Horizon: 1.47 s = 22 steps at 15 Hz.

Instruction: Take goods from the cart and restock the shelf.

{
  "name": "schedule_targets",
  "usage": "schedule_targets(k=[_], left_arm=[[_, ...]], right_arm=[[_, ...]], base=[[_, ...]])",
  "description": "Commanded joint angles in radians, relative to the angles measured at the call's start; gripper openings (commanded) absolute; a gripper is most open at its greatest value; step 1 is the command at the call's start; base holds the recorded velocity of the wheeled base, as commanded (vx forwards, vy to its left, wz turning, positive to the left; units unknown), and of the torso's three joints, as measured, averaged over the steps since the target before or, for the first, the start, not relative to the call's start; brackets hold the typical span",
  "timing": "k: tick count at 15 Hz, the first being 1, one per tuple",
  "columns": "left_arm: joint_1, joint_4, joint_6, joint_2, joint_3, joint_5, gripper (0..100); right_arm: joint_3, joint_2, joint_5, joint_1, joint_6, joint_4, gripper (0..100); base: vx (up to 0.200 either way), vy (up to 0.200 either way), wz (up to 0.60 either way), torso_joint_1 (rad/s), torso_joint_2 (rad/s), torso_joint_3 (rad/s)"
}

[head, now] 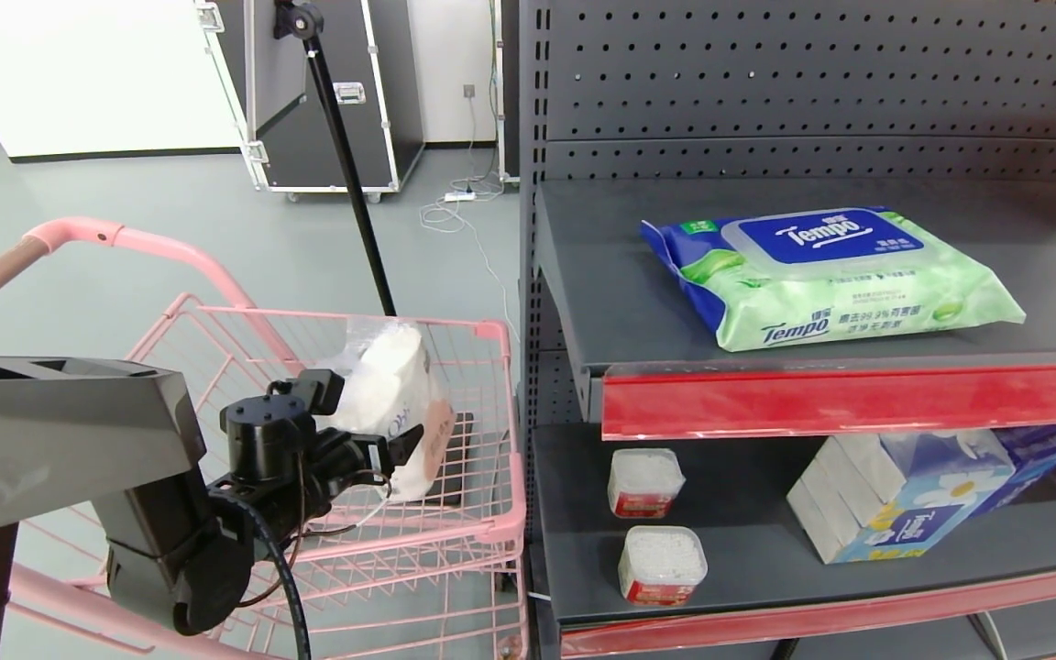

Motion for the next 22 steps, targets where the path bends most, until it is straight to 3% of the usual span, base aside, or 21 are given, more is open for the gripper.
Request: schedule_targets(k=[1, 4, 5, 13, 20, 22], left_arm=[[0.000, -0.002, 0.001, -0.002, -0.019, 0.001, 100], [0.000, -0.002, 0.001, -0.002, -0.028, 0.001, 100], [0.000, -0.002, 0.001, -0.002, -0.026, 0.001, 0], [0.024, 0.022, 0.004, -0.091, 0.000, 0.000, 0], [0.035, 0.363, 0.002, -0.513, 0.000, -0.017, 0], [0.064, 0.456, 0.002, -0.668, -0.003, -0.022, 0]], right_arm=[[0.000, 0.000, 0.000, 0.000, 0.000, 0.000, 100], [0.000, 0.000, 0.000, 0.000, -0.002, 0.000, 100], [0.000, 0.000, 0.000, 0.000, -0.002, 0.000, 100], [0.000, 0.000, 0.000, 0.000, -0.002, 0.000, 100], [0.000, 0.000, 0.000, 0.000, -0.003, 0.000, 100], [0.000, 0.000, 0.002, 0.000, -0.003, 0.000, 100]], base=[[0.000, 0.000, 0.00, 0.000, 0.00, 0.000], [0.000, 0.000, 0.00, 0.000, 0.00, 0.000], [0.000, 0.000, 0.00, 0.000, 0.00, 0.000], [0.000, 0.000, 0.00, 0.000, 0.00, 0.000], [0.000, 0.000, 0.00, 0.000, 0.00, 0.000], [0.000, 0.000, 0.00, 0.000, 0.00, 0.000]])
